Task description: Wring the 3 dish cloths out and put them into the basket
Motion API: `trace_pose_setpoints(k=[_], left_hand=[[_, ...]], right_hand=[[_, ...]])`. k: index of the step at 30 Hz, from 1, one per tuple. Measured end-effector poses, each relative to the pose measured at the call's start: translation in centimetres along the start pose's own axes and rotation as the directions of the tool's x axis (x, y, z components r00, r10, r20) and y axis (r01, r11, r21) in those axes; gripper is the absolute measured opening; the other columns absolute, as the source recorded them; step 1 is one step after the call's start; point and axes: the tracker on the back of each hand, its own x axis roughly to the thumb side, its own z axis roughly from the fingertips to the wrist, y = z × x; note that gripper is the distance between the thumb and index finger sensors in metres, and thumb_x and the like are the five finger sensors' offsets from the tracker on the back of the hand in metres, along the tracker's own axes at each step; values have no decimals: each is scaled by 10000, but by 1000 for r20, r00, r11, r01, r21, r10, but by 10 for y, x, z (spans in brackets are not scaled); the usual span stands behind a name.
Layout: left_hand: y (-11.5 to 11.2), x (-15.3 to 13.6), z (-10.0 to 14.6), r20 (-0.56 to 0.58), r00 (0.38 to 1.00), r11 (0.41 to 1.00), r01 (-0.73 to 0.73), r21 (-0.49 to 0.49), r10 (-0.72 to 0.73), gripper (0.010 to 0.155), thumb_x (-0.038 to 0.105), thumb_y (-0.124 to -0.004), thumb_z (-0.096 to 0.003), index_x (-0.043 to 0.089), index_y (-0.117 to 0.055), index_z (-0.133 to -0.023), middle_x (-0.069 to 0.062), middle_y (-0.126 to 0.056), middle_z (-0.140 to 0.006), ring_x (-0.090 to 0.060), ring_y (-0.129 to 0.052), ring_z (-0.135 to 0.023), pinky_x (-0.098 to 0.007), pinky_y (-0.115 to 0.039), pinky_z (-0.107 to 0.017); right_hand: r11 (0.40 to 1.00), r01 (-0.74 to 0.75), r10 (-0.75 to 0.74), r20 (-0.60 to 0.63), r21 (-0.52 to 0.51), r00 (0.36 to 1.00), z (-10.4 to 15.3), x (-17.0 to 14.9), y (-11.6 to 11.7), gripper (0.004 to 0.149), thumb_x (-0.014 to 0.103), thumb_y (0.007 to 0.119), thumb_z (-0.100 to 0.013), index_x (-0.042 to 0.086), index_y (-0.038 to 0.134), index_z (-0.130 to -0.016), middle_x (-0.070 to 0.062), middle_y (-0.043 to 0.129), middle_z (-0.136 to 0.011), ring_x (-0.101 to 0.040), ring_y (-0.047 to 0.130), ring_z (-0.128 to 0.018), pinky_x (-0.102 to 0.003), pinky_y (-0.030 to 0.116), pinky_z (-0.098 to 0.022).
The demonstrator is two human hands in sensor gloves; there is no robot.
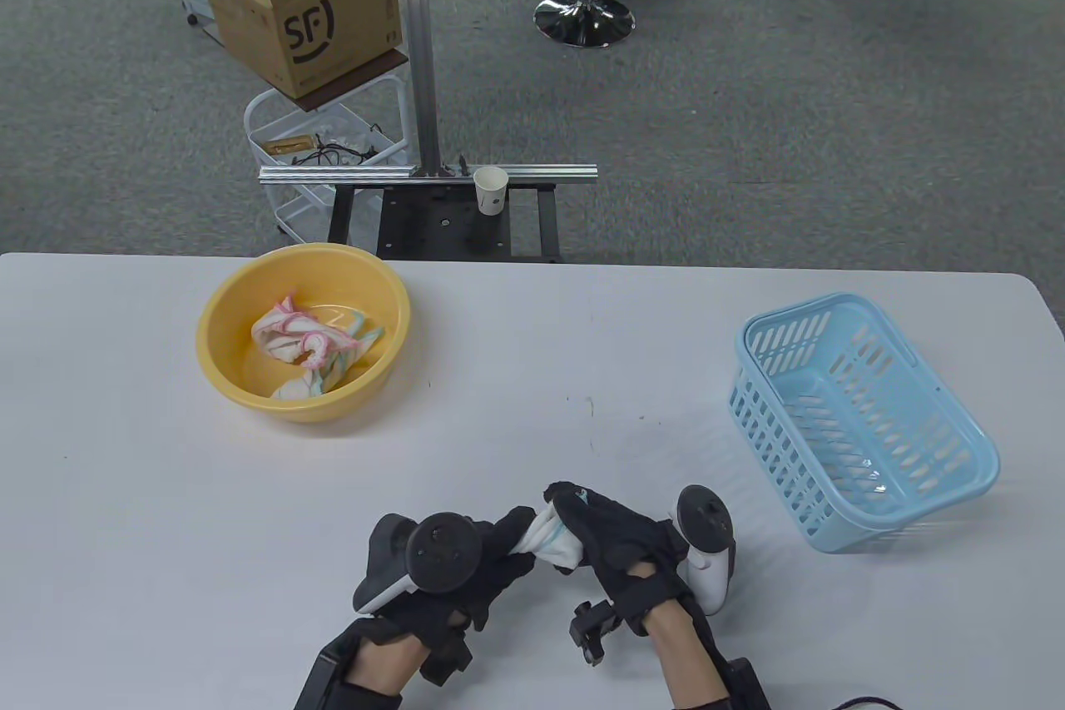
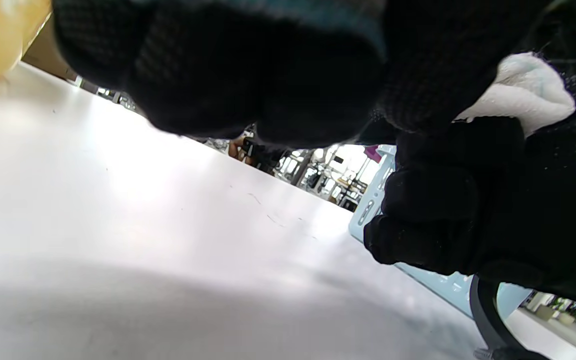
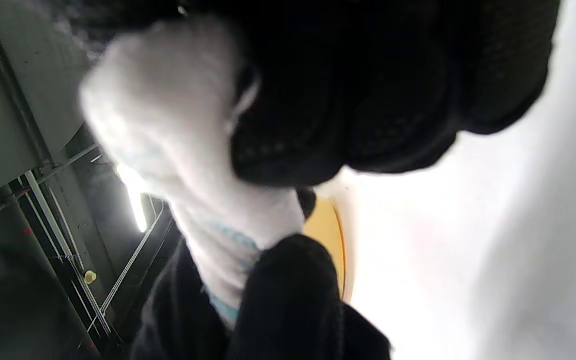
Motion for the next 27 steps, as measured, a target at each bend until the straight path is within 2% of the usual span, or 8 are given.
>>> trace_pose_setpoints(k=[8,11,12,13,14,17,22,27], left_hand=[[7,-36,1,-170,928,944,-322,74,330,587,548,-881,-434,127,-909,-842,75,-1018,-243,-155,-989,-116,-443,-872,-256],[5,-54,3,-237,826,858,-504,96,512,595,561,-867,-441,99,-923,-810,76,-1017,-218,-154,-980,-85,-439,-873,-228],[3,-61,3,-260,762,800,-593,90,593,596,565,-862,-444,92,-928,-800,77,-1016,-211,-154,-977,-77,-439,-872,-221],[1,-64,4,-268,727,767,-636,84,632,598,570,-855,-448,87,-928,-793,78,-1016,-208,-151,-975,-72,-436,-872,-217],[-2,-68,4,-284,652,693,-718,66,703,603,575,-847,-452,81,-928,-789,79,-1015,-206,-150,-973,-68,-435,-872,-213],[-11,-69,2,-307,452,467,-884,-25,838,608,580,-831,-469,70,-921,-787,78,-1013,-212,-150,-969,-70,-434,-869,-214],[-28,-48,-3,-362,253,137,-938,-317,897,616,597,-799,-494,66,-915,-783,90,-1015,-225,-136,-972,-76,-422,-873,-217],[-41,-29,-6,-400,204,-2,-889,-458,894,641,608,-750,-507,49,-911,-776,97,-1016,-227,-128,-972,-70,-416,-875,-208]], right_hand=[[969,-183,218,222,-165,951,8,21,4,605,450,766,-537,33,677,-965,-170,1002,-641,-440,935,-639,-651,692,-568],[844,-483,536,379,-233,754,16,37,19,578,394,770,-540,127,606,-1025,-215,832,-903,-498,773,-844,-698,588,-630],[713,-645,691,432,-276,580,19,42,29,591,378,777,-539,194,556,-1055,-209,716,-1002,-504,701,-906,-704,554,-650],[664,-690,732,439,-287,521,21,43,33,615,376,783,-539,243,508,-1072,-205,629,-1054,-508,647,-941,-705,534,-662],[523,-792,817,450,-314,361,23,44,43,674,389,797,-537,307,414,-1085,-184,497,-1114,-510,559,-986,-708,497,-679],[282,-886,890,446,-367,98,26,44,58,870,483,816,-525,409,128,-1053,-113,154,-1164,-498,314,-1051,-702,396,-712],[195,-824,893,443,-532,-75,29,48,58,1028,534,848,-477,406,-46,-967,-74,-14,-1116,-481,185,-1044,-704,328,-715],[265,-698,855,496,-666,-149,42,57,60,854,445,844,-492,333,205,-1049,-83,258,-1140,-456,407,-1022,-671,429,-711]])
